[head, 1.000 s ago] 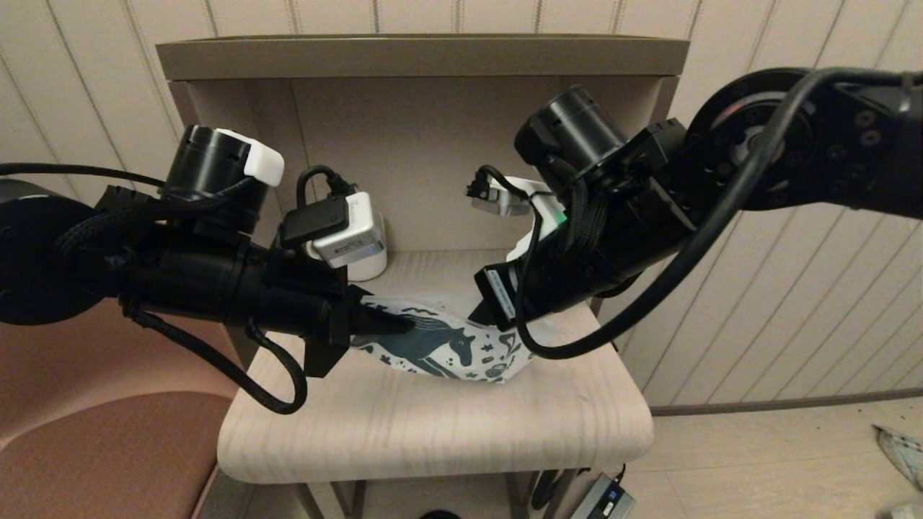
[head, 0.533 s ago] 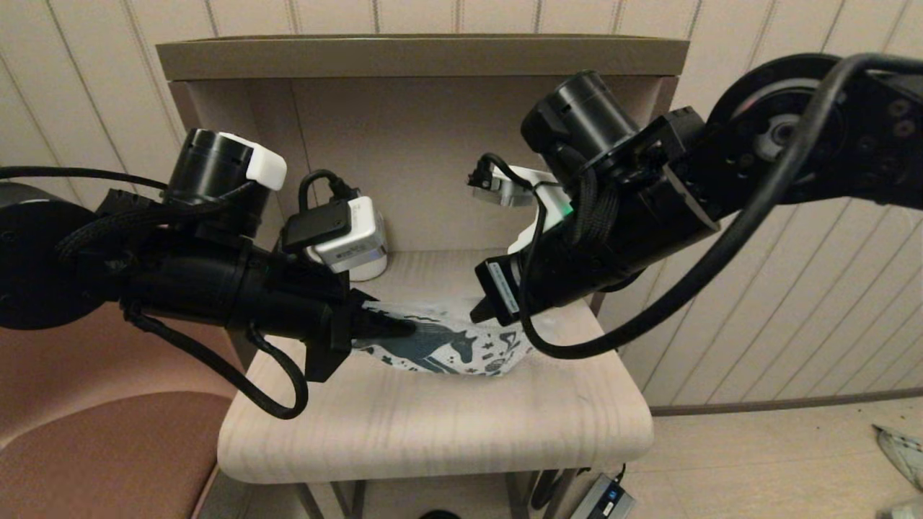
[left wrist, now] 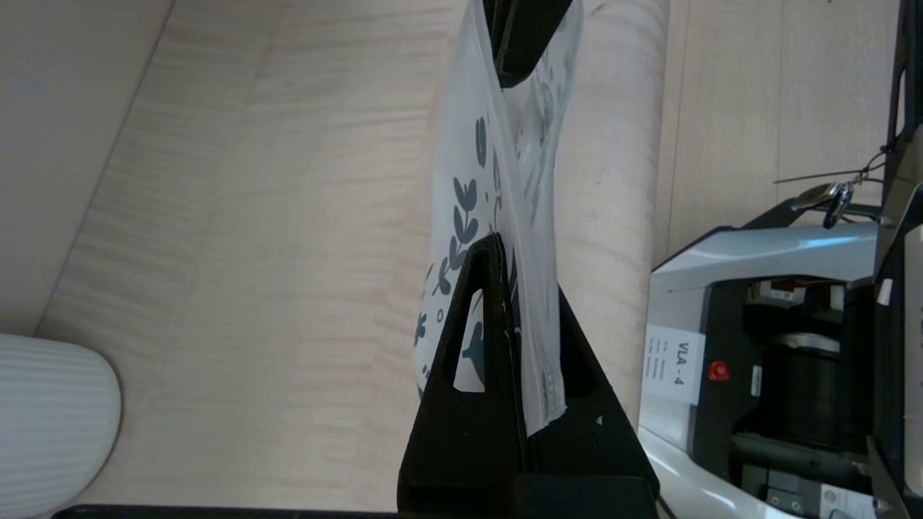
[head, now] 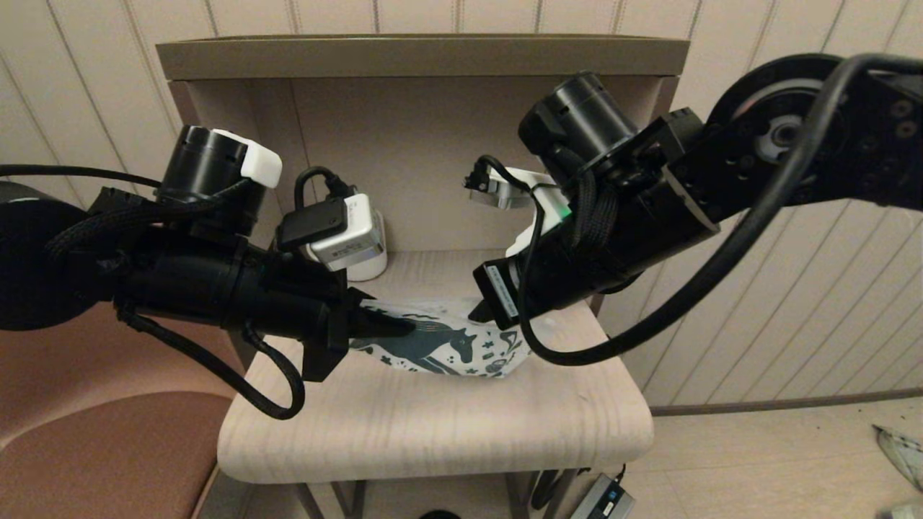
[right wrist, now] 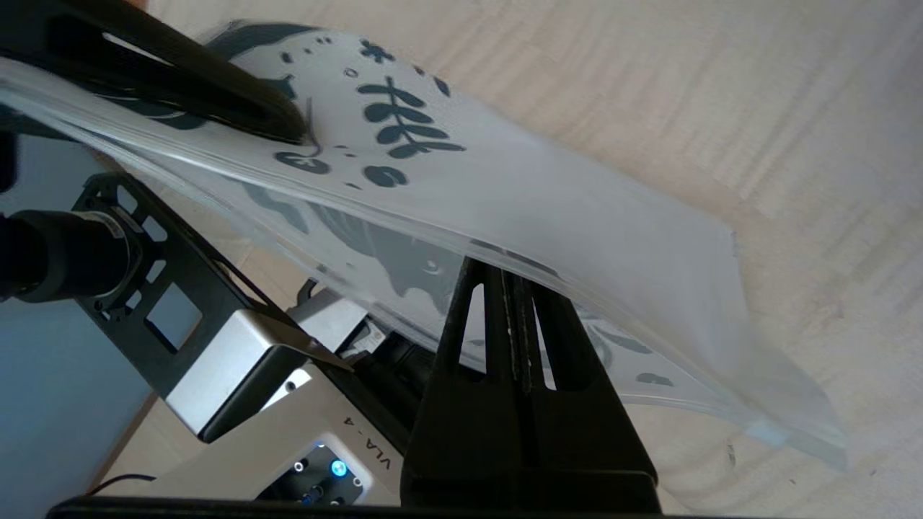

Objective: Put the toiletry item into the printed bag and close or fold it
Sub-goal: Place the toothpaste in the storage bag

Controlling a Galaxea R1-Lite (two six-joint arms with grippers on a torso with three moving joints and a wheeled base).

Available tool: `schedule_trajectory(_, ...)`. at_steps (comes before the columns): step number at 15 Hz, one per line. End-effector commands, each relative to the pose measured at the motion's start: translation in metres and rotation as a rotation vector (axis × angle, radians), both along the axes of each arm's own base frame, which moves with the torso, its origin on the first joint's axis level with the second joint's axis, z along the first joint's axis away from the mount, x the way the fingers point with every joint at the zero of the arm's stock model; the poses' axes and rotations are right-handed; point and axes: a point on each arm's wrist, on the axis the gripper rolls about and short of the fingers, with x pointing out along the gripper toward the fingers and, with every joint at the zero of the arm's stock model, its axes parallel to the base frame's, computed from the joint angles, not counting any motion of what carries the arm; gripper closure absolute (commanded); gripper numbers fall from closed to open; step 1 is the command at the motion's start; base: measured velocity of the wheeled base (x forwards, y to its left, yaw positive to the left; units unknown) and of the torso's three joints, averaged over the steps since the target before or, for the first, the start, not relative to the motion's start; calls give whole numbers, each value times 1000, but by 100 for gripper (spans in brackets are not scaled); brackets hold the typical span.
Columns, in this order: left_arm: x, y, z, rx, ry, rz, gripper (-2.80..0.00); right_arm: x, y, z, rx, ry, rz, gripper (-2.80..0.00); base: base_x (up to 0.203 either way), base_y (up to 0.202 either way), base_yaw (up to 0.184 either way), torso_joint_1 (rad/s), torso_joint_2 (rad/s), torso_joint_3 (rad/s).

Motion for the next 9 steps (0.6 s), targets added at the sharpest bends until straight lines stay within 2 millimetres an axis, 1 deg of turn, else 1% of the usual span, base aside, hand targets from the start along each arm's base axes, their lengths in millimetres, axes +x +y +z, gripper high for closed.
schedule_trajectory(1,0,0,0,0,-1,-4,0,-1,-1,1,1,2,0,0,0,0,0,0,0,0)
schedule_trajectory(2,0,0,0,0,-1,-5,0,-2,-1,0,-4,7,-3,0,0,0,0,0,0,0)
schedule_trajectory(3,0,0,0,0,-1,-5,0,-2,-1,0,-7,7,-4,-280,0,0,0,0,0,0)
schedule_trajectory(7,-1,0,0,-2,0,-5,0,-3,-2,3,-1,-3,0,-280,0,0,0,0,0,0)
schedule_trajectory(9,2,0,-4,3,15,-1,0,-9,-9,13,18,-26,0,-280,0,0,0,0,0,0)
